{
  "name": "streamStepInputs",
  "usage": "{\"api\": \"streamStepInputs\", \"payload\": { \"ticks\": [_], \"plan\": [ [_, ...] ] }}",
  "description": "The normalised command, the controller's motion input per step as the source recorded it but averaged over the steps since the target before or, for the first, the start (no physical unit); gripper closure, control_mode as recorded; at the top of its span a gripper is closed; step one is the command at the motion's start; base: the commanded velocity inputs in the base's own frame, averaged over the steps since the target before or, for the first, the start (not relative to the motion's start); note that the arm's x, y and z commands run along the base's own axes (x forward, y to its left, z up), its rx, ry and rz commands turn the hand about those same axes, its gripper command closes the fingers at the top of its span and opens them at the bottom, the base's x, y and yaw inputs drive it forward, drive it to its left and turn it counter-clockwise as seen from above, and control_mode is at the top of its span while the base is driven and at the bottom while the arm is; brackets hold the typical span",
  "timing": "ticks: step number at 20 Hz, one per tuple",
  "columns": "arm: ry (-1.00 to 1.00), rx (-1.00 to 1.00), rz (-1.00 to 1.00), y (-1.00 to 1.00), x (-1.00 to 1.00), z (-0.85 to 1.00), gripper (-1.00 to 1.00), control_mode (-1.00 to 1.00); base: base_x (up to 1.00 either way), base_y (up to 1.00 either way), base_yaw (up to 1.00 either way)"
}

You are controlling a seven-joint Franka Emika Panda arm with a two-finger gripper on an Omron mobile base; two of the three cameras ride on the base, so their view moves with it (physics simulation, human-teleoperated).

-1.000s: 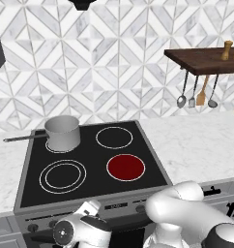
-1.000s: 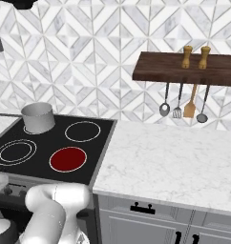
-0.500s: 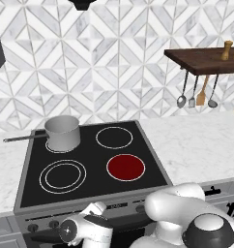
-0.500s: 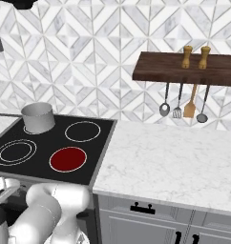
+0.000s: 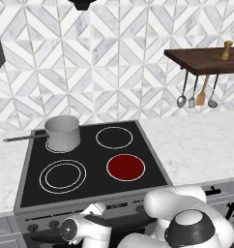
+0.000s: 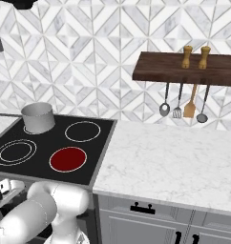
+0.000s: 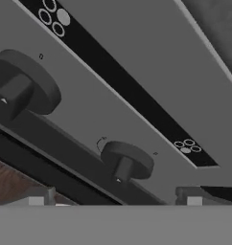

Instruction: Turn off the front right burner of the stove.

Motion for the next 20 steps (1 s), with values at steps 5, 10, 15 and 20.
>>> {"api": "streamStepInputs", "payload": {
  "ticks": [5, 10, 15, 20],
  "plan": [
    [-0.04, 0.00, 0.00, -0.02, 0.23, -0.08, -1.00, -1.00, 0.00, 0.00, 0.00],
    [-0.02, 0.00, 0.00, 0.00, 0.06, -0.01, -1.00, -1.00, 0.00, 0.00, 0.00],
    [0.00, 0.00, 0.00, 0.00, 0.16, 0.00, -1.00, -1.00, 0.00, 0.00, 0.00],
    [-0.01, 0.00, 0.00, -0.03, 0.22, 0.00, -1.00, -1.00, 0.00, 0.00, 0.00]
  ]
}}
